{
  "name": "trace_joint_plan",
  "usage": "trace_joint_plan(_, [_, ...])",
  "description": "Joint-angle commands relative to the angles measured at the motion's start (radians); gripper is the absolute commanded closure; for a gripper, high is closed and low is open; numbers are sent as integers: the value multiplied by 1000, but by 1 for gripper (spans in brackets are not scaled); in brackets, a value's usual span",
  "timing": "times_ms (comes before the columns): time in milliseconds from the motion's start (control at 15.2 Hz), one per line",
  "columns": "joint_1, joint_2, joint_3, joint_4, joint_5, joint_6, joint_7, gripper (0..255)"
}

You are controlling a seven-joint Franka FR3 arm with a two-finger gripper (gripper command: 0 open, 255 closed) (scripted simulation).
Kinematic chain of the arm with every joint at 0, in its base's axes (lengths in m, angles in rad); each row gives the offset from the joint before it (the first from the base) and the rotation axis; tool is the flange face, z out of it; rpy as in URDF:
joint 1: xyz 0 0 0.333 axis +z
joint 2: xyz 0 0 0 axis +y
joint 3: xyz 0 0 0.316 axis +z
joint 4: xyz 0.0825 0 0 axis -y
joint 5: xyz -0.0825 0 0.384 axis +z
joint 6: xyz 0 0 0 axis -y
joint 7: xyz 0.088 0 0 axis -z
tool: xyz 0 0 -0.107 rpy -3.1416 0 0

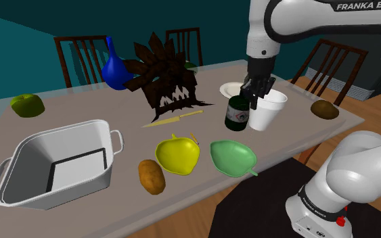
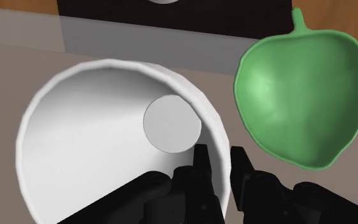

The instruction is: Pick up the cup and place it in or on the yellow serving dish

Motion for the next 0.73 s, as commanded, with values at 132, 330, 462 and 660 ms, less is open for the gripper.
trace_joint_plan(132, [6,27,18,63,11,-35,24,255])
trace_joint_plan(330, [22,99,73,133,42,-31,90,255])
trace_joint_plan(462, [30,150,108,186,57,-29,134,255])
trace_joint_plan(660, [42,233,161,272,71,-28,202,255])
